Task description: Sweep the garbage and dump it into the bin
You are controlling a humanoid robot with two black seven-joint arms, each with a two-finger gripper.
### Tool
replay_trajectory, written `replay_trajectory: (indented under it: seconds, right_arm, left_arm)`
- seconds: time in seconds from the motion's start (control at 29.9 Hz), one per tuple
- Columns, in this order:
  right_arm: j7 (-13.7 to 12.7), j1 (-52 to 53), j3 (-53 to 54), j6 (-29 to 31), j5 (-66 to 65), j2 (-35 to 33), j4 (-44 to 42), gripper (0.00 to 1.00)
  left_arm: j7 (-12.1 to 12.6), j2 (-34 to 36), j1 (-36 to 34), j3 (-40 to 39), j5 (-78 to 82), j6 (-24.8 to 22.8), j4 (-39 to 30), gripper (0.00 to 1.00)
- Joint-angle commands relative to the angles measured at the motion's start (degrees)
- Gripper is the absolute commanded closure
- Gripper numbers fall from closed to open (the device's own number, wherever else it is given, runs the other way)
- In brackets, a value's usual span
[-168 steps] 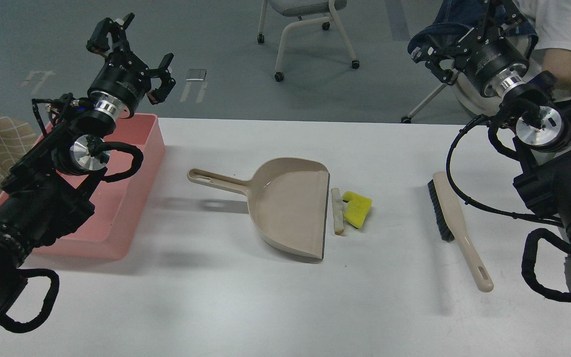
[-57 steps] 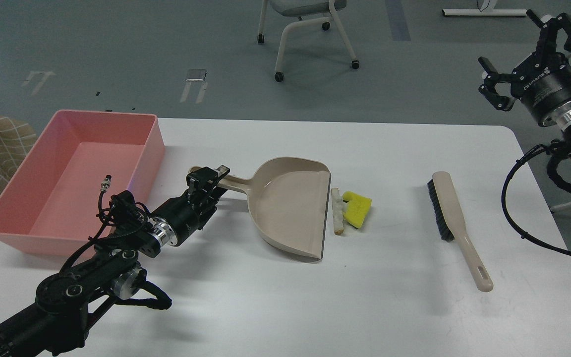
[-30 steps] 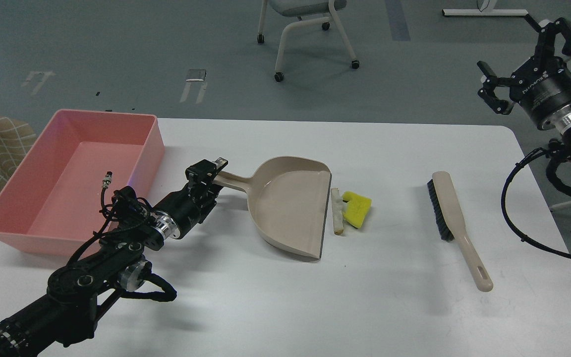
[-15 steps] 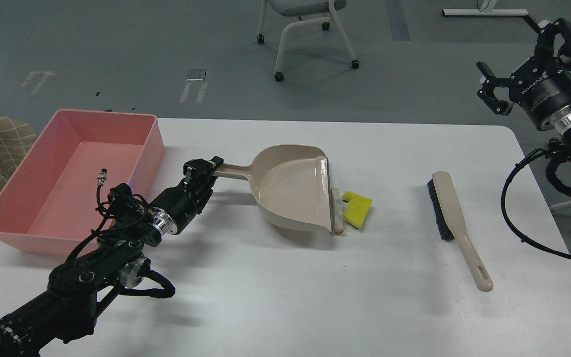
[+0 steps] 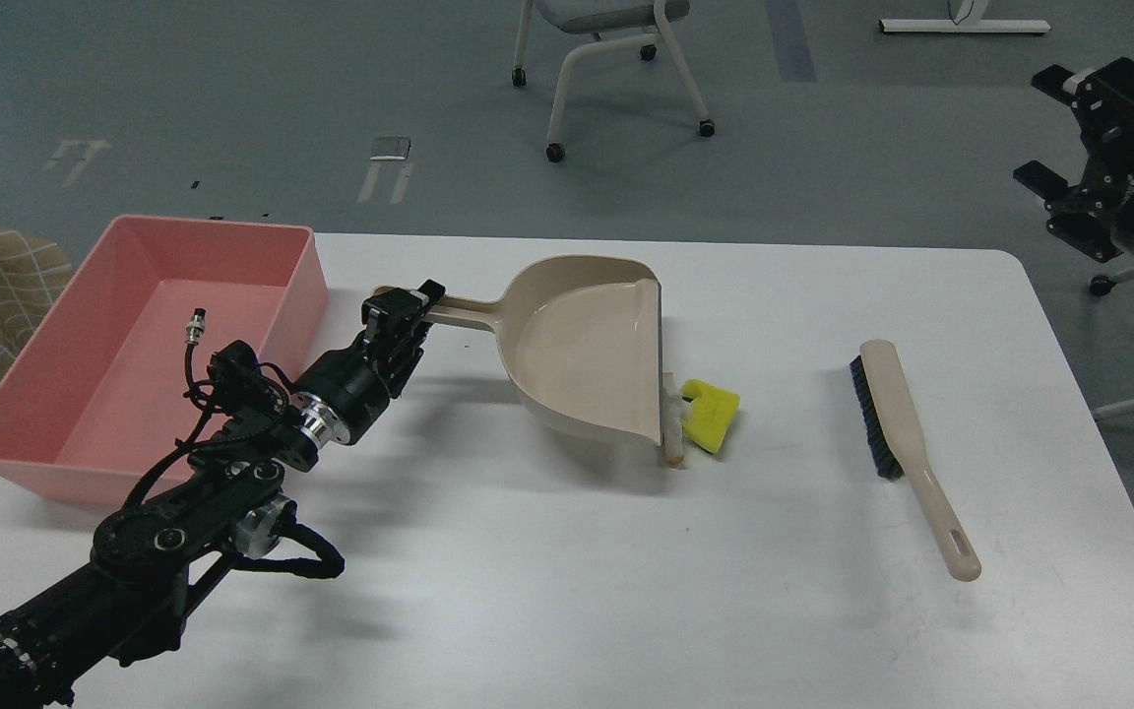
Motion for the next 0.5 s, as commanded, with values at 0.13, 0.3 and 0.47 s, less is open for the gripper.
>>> replay_trajectory:
  seconds: [0.13,0.3,0.47]
  right_arm:
    - [2.45,-7.05,-0.44,0.22,-4.64,-18.89,14.21,0.00]
    - [-1.67,-9.42,-5.18,0.22,-15.08,-18.54,17.47,0.00]
    - [-2.39,-16.70,-6.34,0.22,-19.15,-15.65,17.29,0.00]
  left_arm:
    - [-1.44,0.00,0.42,-0.01,3.28,-0.09,-0.01,0.99]
    - [-1.44,0.26,0.42,0.52,3.36,-0.35,-0.01,0.99]
    - [-1.53,0.44,0.33,2.28,3.45,-0.26,0.08,0.99]
